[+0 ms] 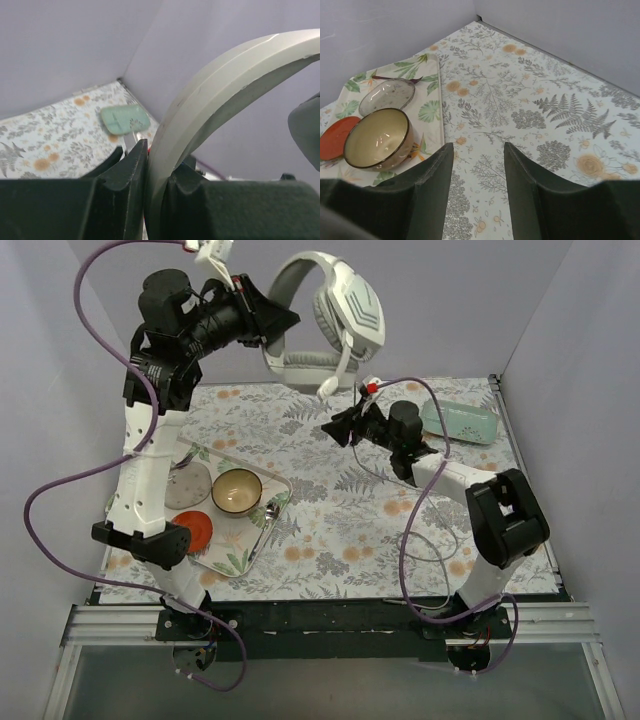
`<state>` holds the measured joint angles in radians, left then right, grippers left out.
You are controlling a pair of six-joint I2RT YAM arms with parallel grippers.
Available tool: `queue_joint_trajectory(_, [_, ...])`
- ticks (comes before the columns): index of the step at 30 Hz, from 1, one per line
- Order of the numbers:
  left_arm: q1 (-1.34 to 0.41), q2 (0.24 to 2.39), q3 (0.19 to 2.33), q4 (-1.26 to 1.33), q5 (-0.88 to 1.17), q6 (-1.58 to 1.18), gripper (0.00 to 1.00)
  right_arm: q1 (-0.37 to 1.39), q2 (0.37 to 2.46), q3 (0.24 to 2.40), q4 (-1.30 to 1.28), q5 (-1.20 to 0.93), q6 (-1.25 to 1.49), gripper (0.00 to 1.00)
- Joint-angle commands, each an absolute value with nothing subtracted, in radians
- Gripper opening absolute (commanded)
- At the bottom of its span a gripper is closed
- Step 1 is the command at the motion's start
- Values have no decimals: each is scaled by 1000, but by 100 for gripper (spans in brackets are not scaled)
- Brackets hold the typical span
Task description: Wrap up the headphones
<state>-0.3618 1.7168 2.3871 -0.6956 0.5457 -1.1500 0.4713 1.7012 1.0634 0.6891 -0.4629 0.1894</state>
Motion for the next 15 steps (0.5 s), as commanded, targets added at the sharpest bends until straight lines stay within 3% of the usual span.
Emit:
queue_joint_trajectory(1, [-315, 1743, 2488, -655, 460, -1308, 0, 541, 1817, 1052, 845, -382, 252, 53])
queue_joint_trajectory(10, [-99, 1781, 2513, -575, 391, -1396, 0, 693, 1888, 1039, 672, -279, 183, 50])
queue_joint_trajectory(13, [-36, 1805, 2497, -546, 332, -1399, 0, 753, 1902, 1060, 504, -235, 164, 29])
queue_joint_trajectory(14, [-22, 1813, 2490, -537, 310, -1397, 0, 771, 1908, 1106, 453, -224, 138, 15])
queue_joint_trajectory(15, [-12, 1821, 2473, -525, 290, -1394, 0, 794, 1916, 1132, 331, -213, 123, 11])
